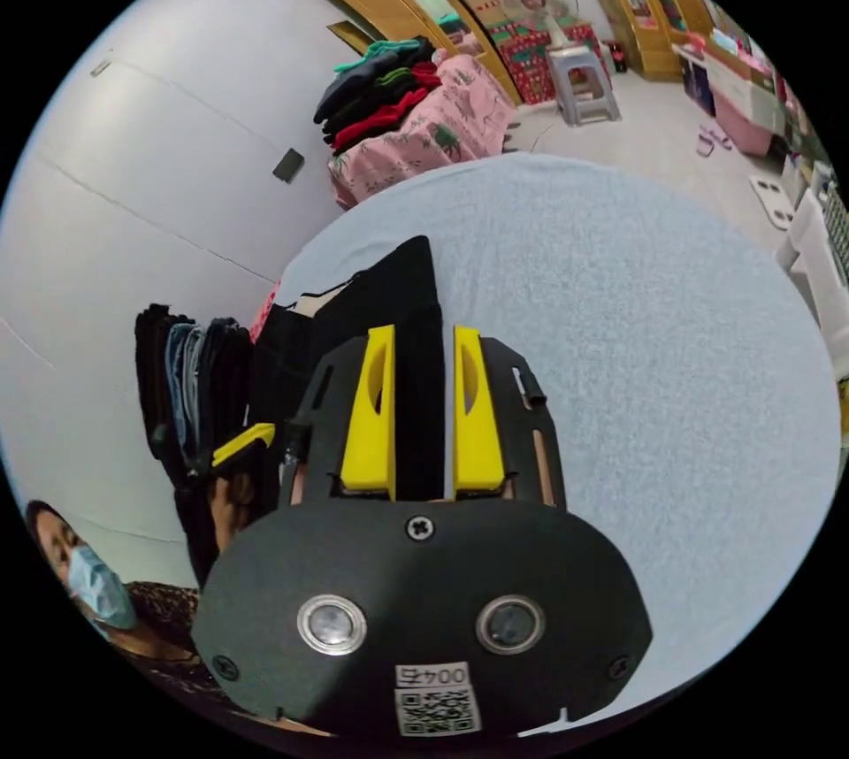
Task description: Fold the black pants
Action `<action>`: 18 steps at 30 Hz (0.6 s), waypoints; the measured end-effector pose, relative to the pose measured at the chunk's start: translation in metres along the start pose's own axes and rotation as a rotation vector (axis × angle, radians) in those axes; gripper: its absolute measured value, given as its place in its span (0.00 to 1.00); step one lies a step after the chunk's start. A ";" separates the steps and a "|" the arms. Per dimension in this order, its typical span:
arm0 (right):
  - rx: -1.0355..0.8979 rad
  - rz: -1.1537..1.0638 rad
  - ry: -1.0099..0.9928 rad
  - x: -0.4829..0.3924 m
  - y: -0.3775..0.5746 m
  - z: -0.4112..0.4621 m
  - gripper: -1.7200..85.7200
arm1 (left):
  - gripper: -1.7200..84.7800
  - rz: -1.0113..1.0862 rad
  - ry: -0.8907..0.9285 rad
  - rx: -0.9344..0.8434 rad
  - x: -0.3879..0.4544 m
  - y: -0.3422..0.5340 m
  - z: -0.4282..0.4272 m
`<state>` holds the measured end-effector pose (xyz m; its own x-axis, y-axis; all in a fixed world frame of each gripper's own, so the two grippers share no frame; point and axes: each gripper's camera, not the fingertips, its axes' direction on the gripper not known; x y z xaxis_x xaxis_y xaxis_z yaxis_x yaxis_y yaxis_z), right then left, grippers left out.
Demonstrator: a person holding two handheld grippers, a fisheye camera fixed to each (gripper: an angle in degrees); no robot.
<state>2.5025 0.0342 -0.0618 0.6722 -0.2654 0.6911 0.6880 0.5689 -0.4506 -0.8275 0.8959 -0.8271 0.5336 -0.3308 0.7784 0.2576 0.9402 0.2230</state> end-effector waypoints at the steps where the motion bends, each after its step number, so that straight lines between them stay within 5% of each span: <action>1: -0.037 0.034 -0.042 0.018 -0.002 0.008 0.12 | 0.05 0.001 -0.002 0.000 0.001 0.000 0.000; 10: -0.038 0.189 -0.388 0.111 0.025 0.029 0.12 | 0.05 -0.005 0.010 0.001 0.001 -0.002 -0.004; 18: -0.064 0.182 -0.439 0.118 0.032 0.041 0.10 | 0.05 -0.006 0.009 0.001 0.001 -0.003 -0.006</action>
<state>2.5932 0.0527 0.0284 0.6133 0.1956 0.7652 0.5948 0.5230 -0.6104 -0.8228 0.8925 -0.8310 0.5397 -0.3369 0.7715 0.2600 0.9383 0.2279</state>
